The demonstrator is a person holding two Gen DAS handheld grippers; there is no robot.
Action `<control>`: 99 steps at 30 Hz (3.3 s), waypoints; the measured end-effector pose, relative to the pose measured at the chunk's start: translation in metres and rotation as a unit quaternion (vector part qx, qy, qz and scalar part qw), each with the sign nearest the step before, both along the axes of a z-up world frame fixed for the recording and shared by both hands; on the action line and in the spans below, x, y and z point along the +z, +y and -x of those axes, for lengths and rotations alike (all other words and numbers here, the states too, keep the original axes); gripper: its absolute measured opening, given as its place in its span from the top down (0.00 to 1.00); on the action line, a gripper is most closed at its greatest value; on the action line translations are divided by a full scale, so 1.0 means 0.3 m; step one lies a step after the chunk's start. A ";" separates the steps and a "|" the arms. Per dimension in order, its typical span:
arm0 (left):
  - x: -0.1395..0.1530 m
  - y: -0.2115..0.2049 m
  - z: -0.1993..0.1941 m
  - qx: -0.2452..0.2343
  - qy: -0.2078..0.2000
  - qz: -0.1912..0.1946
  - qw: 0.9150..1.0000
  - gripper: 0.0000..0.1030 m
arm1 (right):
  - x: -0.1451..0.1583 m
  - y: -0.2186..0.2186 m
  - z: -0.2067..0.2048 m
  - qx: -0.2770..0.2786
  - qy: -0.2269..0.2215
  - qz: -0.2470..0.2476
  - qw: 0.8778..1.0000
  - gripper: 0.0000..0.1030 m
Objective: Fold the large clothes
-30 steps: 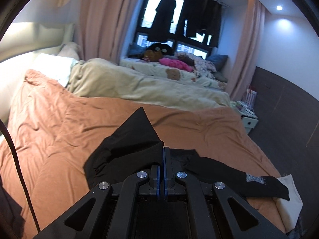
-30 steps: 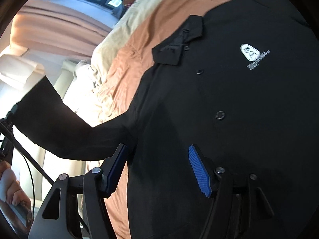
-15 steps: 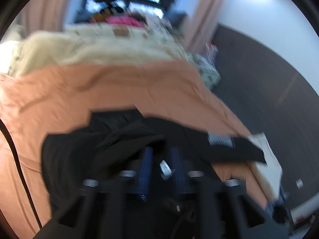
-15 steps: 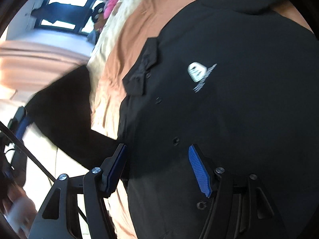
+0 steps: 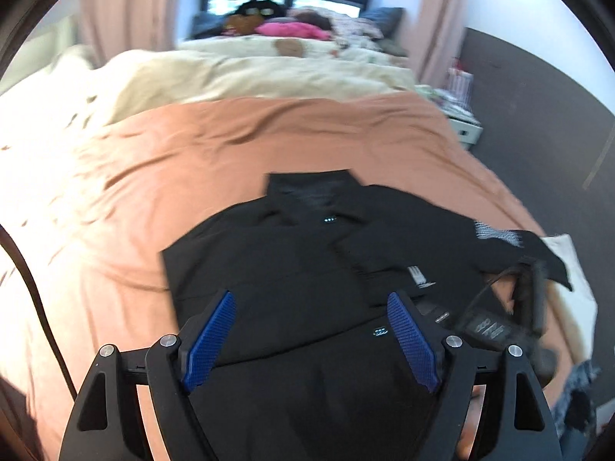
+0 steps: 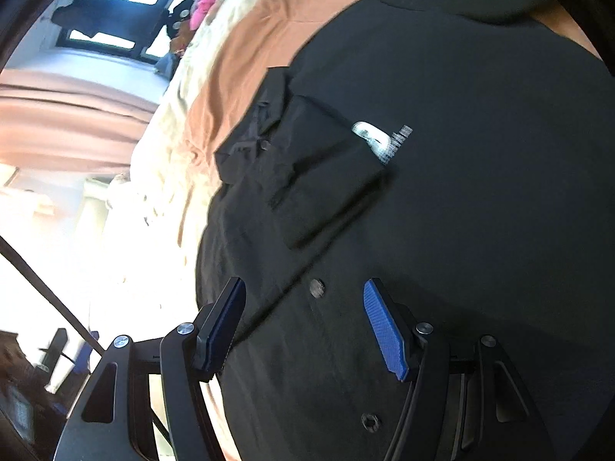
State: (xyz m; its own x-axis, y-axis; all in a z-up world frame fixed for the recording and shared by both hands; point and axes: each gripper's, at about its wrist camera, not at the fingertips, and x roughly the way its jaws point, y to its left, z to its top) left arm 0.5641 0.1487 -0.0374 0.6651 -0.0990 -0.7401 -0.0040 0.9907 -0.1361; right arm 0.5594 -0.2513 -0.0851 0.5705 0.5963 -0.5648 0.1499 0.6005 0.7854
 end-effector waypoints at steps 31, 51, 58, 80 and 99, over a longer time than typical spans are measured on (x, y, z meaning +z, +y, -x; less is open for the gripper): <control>-0.538 0.368 0.043 0.132 0.122 0.024 0.983 0.65 | -0.168 -0.152 -0.008 -0.072 -0.060 -0.118 0.989 0.94; -0.493 0.364 0.070 0.193 0.123 0.018 0.973 0.67 | 0.007 -0.555 0.208 -0.187 -0.047 -0.075 0.978 0.68; -0.401 0.290 0.082 0.189 0.094 -0.002 0.977 0.66 | 0.075 -0.684 0.299 -0.243 -0.050 -0.019 0.969 0.32; -0.310 -0.004 0.011 0.133 0.039 0.042 0.990 0.66 | 0.059 -0.930 0.413 -0.346 -0.101 0.018 0.933 0.98; -0.279 0.045 0.138 0.169 0.002 0.113 0.979 0.66 | 0.368 -0.273 0.463 -0.119 -0.275 -0.004 0.954 0.99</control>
State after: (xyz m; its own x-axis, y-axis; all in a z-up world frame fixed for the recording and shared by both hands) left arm 0.5226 0.1621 -0.1212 0.6851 -0.0356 -0.7276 -0.3268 0.8776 -0.3506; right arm 0.4206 -0.3333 0.0252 0.8993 0.4157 -0.1358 -0.1555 0.5942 0.7891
